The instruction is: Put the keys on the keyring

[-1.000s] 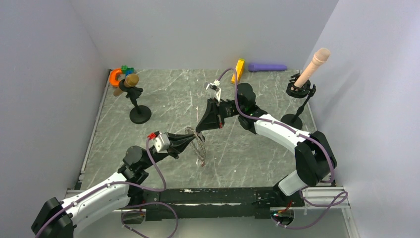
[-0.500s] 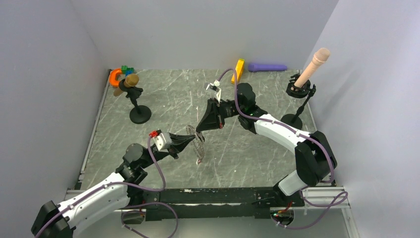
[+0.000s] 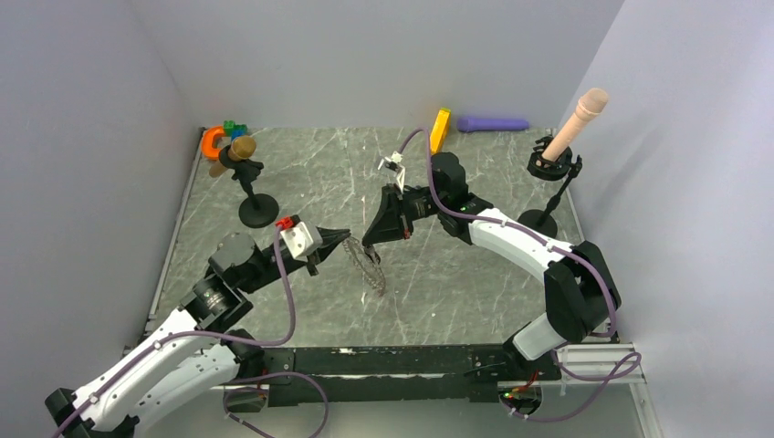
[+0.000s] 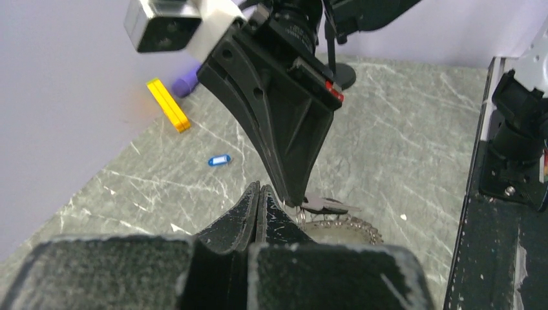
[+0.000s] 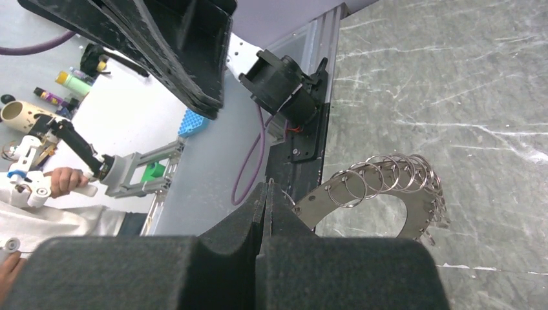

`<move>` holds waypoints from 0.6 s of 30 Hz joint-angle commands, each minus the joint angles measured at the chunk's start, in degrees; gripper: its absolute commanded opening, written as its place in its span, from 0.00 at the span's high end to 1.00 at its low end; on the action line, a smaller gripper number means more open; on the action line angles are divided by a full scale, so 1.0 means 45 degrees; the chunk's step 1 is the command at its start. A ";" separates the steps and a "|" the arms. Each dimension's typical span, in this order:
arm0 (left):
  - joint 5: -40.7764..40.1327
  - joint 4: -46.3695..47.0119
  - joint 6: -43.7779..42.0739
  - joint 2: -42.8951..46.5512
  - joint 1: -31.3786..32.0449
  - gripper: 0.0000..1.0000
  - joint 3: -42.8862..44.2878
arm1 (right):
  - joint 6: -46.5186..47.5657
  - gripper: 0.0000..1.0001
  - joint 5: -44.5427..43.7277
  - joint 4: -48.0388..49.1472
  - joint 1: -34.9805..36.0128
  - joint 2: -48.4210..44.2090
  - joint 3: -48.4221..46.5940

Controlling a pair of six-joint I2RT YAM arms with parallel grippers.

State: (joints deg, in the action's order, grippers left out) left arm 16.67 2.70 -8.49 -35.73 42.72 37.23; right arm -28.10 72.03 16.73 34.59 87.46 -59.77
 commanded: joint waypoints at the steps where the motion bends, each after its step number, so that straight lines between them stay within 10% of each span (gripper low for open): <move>1: 0.0350 -0.1903 -0.0542 -0.0129 -0.0026 1.00 0.0309 | -0.0111 1.00 0.0039 0.0629 0.0009 -0.0088 -0.0381; 18: 0.1166 0.4134 0.0629 0.0720 -0.0026 0.68 -0.3767 | -0.0649 1.00 0.0188 0.1282 0.0007 -0.0041 -0.0232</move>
State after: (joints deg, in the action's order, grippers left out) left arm 20.75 11.94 -7.55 -31.22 42.72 20.34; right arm -29.89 72.05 18.55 34.59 87.46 -59.77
